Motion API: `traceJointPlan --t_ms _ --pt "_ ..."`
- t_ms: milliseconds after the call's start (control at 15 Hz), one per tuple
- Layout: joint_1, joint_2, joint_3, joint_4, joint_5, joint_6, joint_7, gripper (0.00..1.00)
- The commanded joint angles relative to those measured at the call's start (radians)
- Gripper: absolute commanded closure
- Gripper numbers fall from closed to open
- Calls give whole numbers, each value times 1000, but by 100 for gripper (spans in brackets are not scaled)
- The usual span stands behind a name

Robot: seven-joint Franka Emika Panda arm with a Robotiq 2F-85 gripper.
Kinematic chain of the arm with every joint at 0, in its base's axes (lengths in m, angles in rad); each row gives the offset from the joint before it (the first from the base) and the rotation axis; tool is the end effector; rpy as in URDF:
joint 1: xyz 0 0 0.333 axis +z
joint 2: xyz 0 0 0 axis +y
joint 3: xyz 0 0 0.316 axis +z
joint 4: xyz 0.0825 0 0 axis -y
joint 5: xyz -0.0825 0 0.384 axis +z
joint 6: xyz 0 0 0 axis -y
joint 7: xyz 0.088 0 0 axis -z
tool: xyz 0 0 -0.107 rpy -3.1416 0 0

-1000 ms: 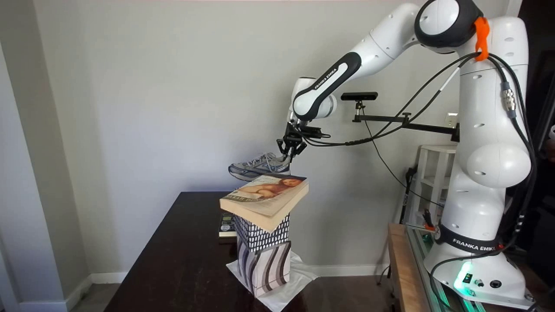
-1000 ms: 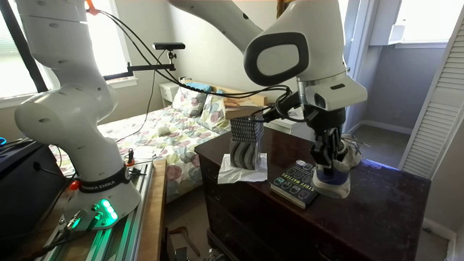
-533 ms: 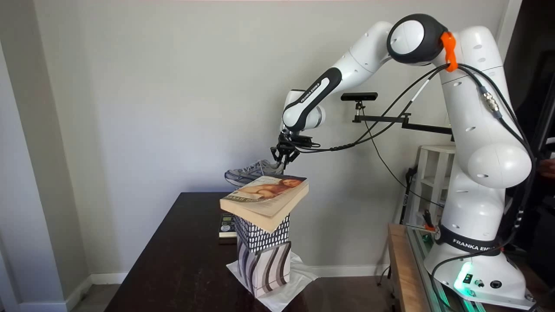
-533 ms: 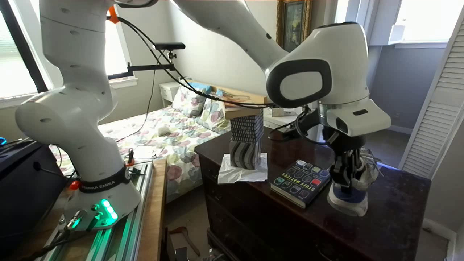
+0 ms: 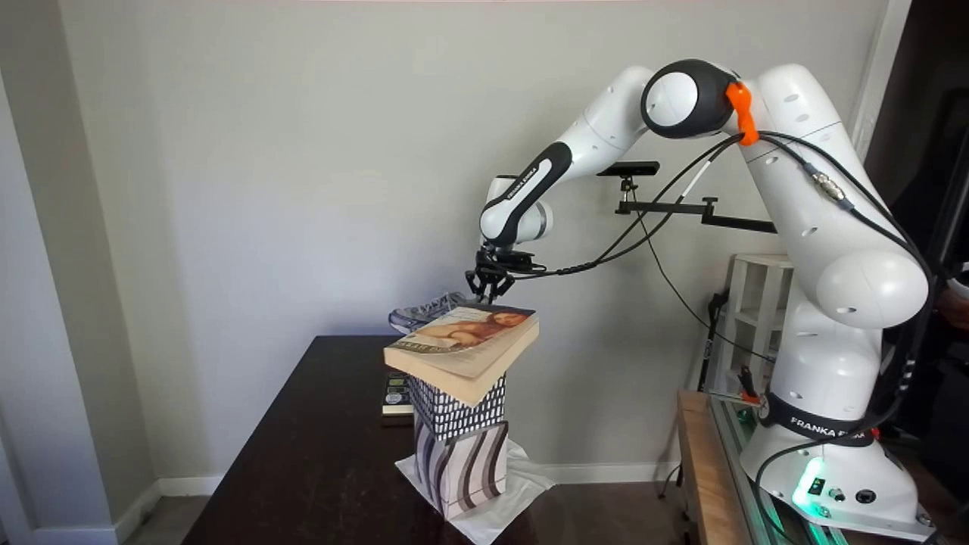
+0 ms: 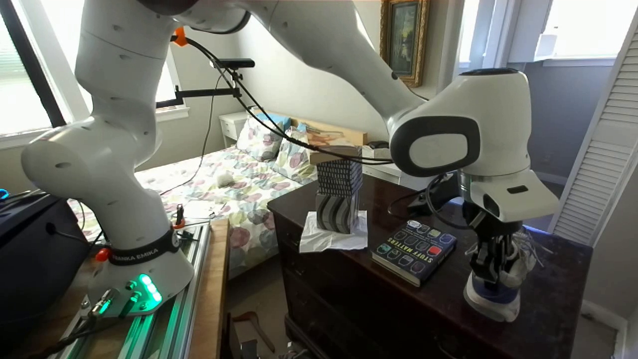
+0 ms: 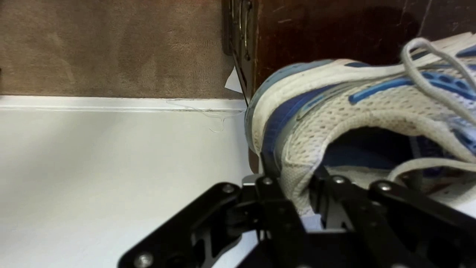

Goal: Scatter the objects in the stack, and then place the bottom box on the top one

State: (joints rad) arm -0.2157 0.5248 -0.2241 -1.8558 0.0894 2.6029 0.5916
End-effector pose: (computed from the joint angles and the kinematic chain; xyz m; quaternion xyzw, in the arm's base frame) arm 0.6055 -0.2736 0.2668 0.8564 -0.5019 0.1201 0.0174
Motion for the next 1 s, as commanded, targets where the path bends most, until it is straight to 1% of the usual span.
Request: traceJointPlan --t_ms 0,400,667,733,800,933 --pt "26 73 -29 75 22 9 10 94" --pt "56 143 -52 132 18 15 40 94" --pt "93 186 -82 172 6 6 107 94" --pt "101 189 -88 173 3 8 119 53" --pt "104 190 -89 175 5 5 127 51" --pt "109 186 -89 176 8 5 138 39"
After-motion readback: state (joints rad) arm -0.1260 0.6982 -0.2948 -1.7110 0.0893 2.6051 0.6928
